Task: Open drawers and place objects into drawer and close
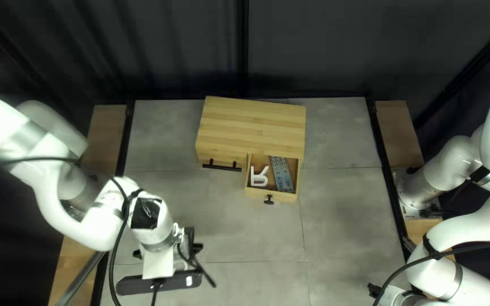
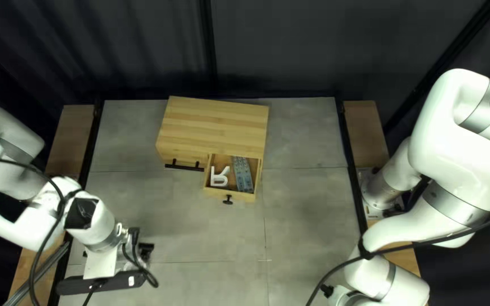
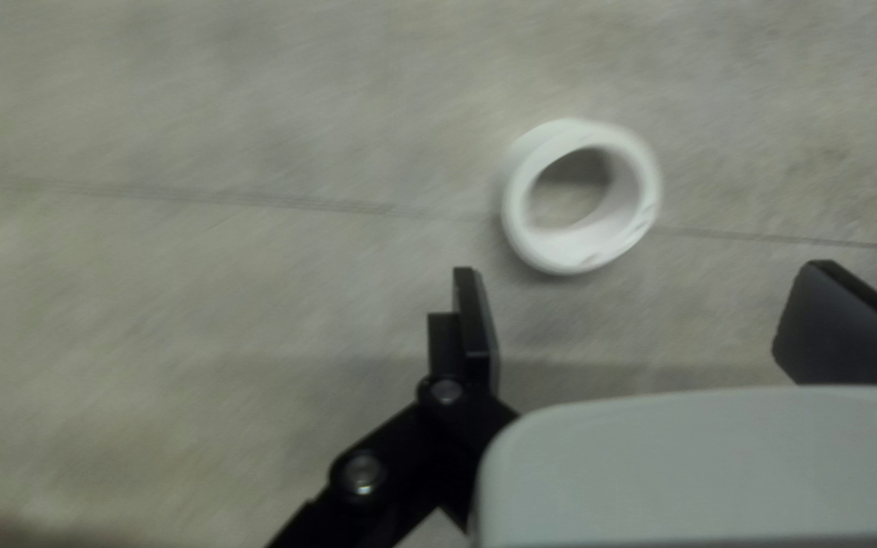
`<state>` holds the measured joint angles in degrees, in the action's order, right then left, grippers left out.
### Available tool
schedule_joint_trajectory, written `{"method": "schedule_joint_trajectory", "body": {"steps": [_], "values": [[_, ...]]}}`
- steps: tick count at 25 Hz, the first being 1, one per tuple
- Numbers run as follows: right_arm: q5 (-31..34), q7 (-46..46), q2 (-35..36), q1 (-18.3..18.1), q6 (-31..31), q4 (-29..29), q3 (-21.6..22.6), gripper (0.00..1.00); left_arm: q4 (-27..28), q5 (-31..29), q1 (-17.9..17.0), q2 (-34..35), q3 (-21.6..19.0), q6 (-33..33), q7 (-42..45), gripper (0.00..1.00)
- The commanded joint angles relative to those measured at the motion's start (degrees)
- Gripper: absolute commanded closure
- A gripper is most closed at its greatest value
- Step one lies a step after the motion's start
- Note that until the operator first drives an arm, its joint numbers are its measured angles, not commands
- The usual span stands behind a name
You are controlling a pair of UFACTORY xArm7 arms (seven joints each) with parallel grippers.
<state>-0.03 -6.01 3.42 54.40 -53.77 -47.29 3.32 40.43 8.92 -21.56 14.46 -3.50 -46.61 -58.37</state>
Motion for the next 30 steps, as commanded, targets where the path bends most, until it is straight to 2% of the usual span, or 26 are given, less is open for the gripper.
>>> {"method": "schedule_joint_trajectory", "body": {"steps": [1, 7, 21, 22, 24, 30], "values": [[0.0, 0.0, 0.0, 0.0, 0.0, 0.0, 0.0, 0.0, 6.3, -3.2, 4.5, -3.6, 1.9, 2.1, 7.2, 0.0], [0.0, 0.0, 0.0, 0.0, 0.0, 0.0, 0.0, 0.0, 13.5, -6.8, 7.3, -10.4, 3.1, 2.3, 18.9, 0.0], [0.0, 0.0, 0.0, 0.0, 0.0, 0.0, 0.0, 0.0, 13.5, -6.8, 7.3, -10.4, 3.1, 2.3, 18.9, 0.0], [0.0, 0.0, 0.0, 0.0, 0.0, 0.0, 0.0, 0.0, 14.2, -5.4, 7.6, -11.0, 3.6, 1.3, 18.9, 0.0], [0.0, 0.0, 0.0, 0.0, 0.0, 0.0, 0.0, 0.0, 17.3, -4.9, 8.3, -13.5, 4.2, -1.9, 20.7, 0.0], [0.0, 0.0, 0.0, 0.0, 0.0, 0.0, 0.0, 0.0, 31.6, -6.1, 9.4, -24.3, 6.2, -12.3, 31.3, 0.0]]}}
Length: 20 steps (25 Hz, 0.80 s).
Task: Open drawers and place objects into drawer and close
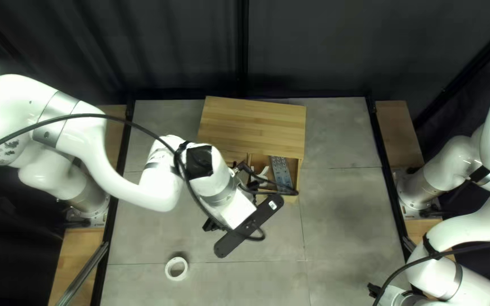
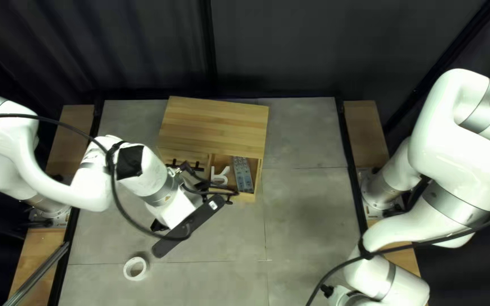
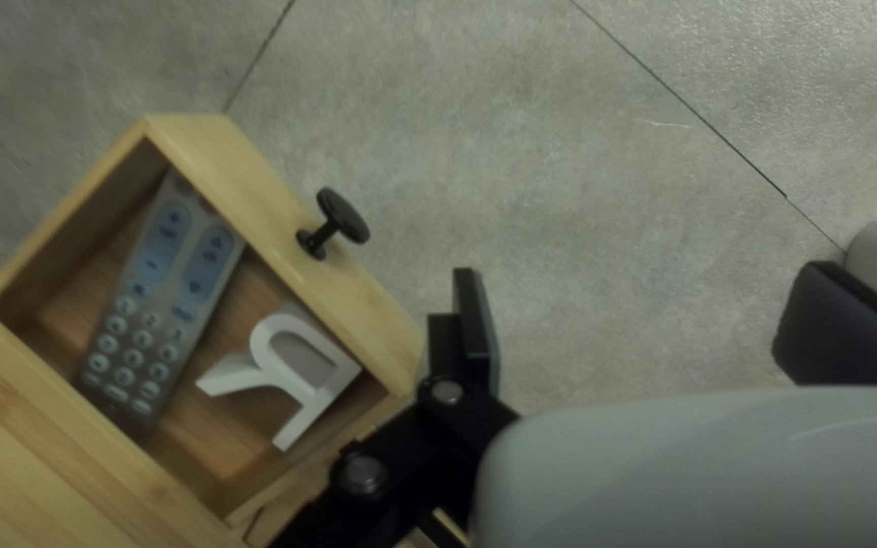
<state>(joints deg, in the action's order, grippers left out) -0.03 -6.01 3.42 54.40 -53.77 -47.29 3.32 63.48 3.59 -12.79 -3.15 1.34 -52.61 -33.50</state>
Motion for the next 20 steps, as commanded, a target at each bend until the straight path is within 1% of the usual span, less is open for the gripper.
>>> {"method": "schedule_joint_trajectory", "body": {"steps": [1, 3, 7, 8, 10, 13, 20], "values": [[0.0, 0.0, 0.0, 0.0, 0.0, 0.0, 0.0, 0.0, 10.4, -1.1, 0.7, -7.8, 1.6, -7.8, 7.7, 0.0], [0.0, 0.0, 0.0, 0.0, 0.0, 0.0, 0.0, 0.0, 13.0, -1.8, 0.7, -9.5, 2.2, -9.8, 10.1, 0.0], [0.0, 0.0, 0.0, 0.0, 0.0, 0.0, 0.0, 0.0, 13.7, -3.2, 0.5, -10.7, 2.9, -9.8, 13.4, 0.0], [0.0, 0.0, 0.0, 0.0, 0.0, 0.0, 0.0, 0.0, 15.2, -3.6, 0.3, -12.2, 3.1, -10.6, 14.4, 0.0], [0.0, 0.0, 0.0, 0.0, 0.0, 0.0, 0.0, 0.0, 17.5, -4.2, 0.3, -14.4, 3.3, -11.8, 15.2, 0.0], [0.0, 0.0, 0.0, 0.0, 0.0, 0.0, 0.0, 0.0, 19.4, -4.5, 0.6, -15.9, 3.7, -12.7, 15.0, 0.0], [0.0, 0.0, 0.0, 0.0, 0.0, 0.0, 0.0, 0.0, 20.5, -2.9, 1.6, -18.0, 3.3, -9.0, 12.7, 0.0]]}}
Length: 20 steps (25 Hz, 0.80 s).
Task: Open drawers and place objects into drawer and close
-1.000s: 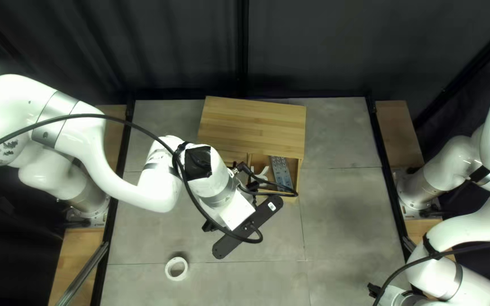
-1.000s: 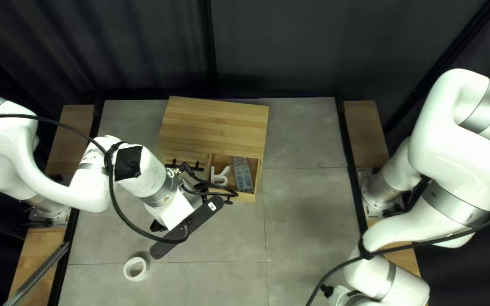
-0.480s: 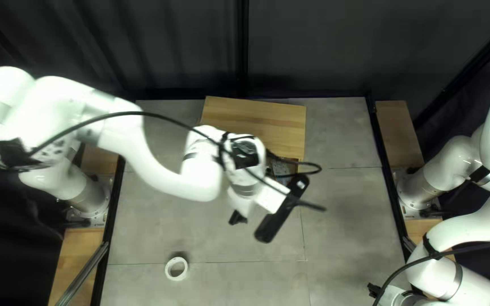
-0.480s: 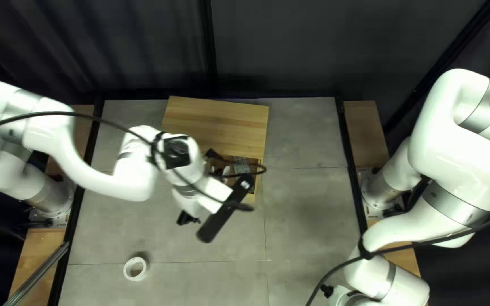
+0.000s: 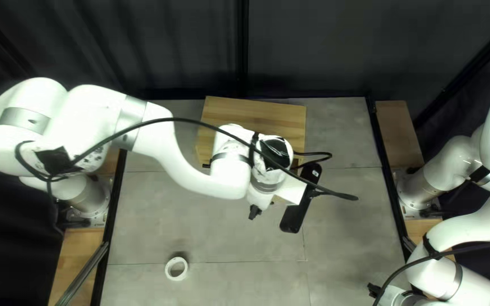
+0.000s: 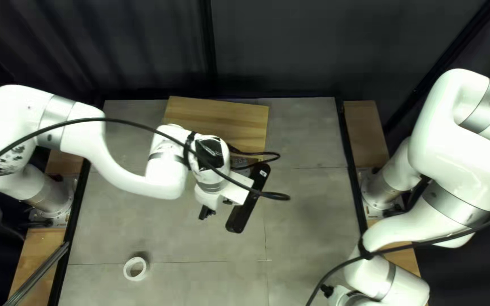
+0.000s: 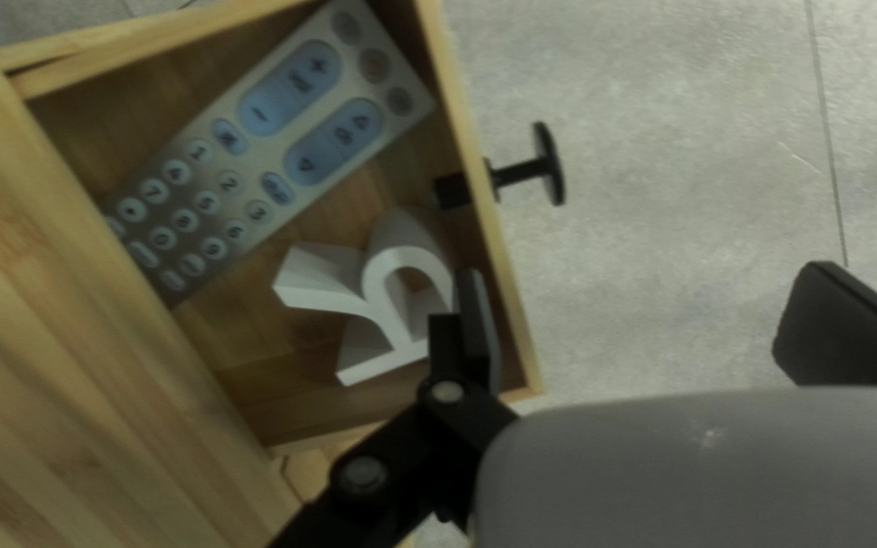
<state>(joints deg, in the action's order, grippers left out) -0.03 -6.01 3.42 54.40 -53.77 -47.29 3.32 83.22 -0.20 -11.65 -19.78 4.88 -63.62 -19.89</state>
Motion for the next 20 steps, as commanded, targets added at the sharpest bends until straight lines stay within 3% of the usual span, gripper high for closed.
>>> {"method": "schedule_joint_trajectory", "body": {"steps": [1, 10, 20], "values": [[0.0, 0.0, 0.0, 0.0, 0.0, 0.0, 0.0, 0.0, 0.6, 1.1, 0.6, -1.6, -0.3, 2.6, -1.0, 0.0], [0.0, 0.0, 0.0, 0.0, 0.0, 0.0, 0.0, 0.0, -3.1, 5.1, 3.1, -1.3, -0.2, 7.3, -2.2, 0.05], [0.0, 0.0, 0.0, 0.0, 0.0, 0.0, 0.0, 0.0, -2.1, 7.5, 3.8, -1.9, -0.4, 4.1, -1.4, 0.05]]}}
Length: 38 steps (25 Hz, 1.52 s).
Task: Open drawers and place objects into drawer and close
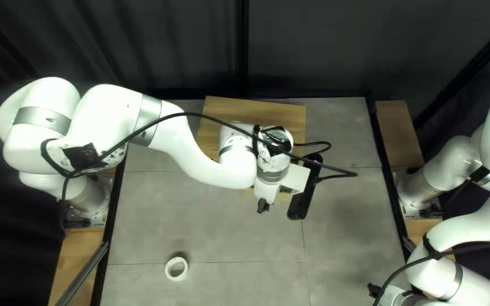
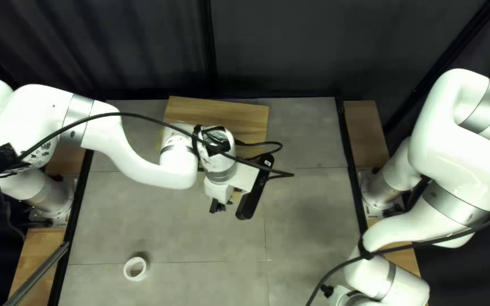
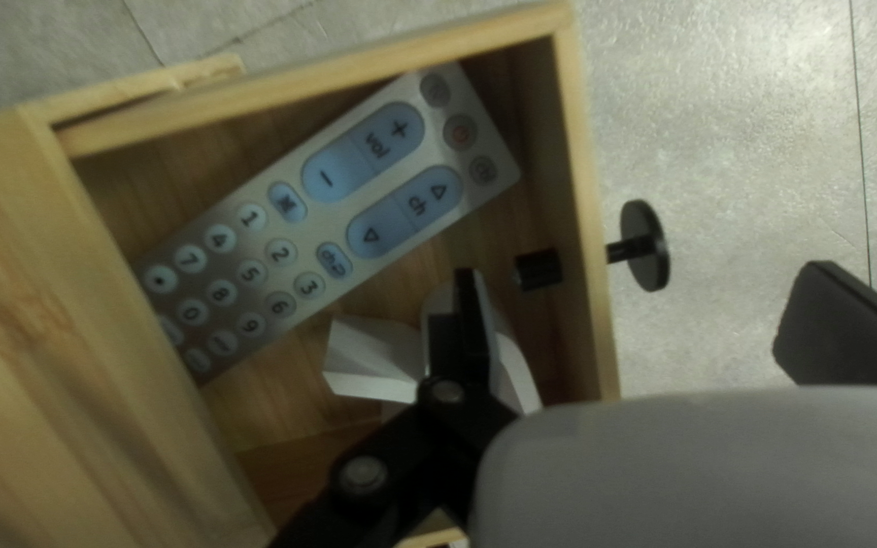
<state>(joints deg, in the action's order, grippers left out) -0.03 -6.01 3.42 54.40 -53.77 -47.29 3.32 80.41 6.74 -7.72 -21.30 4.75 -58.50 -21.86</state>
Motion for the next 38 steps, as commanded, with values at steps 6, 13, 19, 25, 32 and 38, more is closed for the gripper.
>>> {"method": "schedule_joint_trajectory", "body": {"steps": [6, 13, 19, 25, 32, 38], "values": [[0.0, 0.0, 0.0, 0.0, 0.0, 0.0, 0.0, 0.0, -0.5, 1.6, -0.2, -0.4, -0.4, -1.4, 2.1, 0.08], [0.0, 0.0, 0.0, 0.0, 0.0, 0.0, 0.0, 0.0, 1.4, 1.6, -0.6, -0.9, -0.1, -4.1, 5.2, 0.1], [0.0, 0.0, 0.0, 0.0, 0.0, 0.0, 0.0, 0.0, 2.6, 2.1, -0.8, -1.9, -0.3, -4.3, 5.8, 0.08], [0.0, 0.0, 0.0, 0.0, 0.0, 0.0, 0.0, 0.0, 2.1, 2.6, -0.7, -1.7, -0.5, -3.5, 5.7, 0.05], [0.0, 0.0, 0.0, 0.0, 0.0, 0.0, 0.0, 0.0, 0.8, 3.3, -0.5, -0.9, -0.8, -1.8, 4.5, 0.06], [0.0, 0.0, 0.0, 0.0, 0.0, 0.0, 0.0, 0.0, 0.3, 4.0, -0.4, -1.0, -1.1, -0.8, 3.7, 0.06]]}}
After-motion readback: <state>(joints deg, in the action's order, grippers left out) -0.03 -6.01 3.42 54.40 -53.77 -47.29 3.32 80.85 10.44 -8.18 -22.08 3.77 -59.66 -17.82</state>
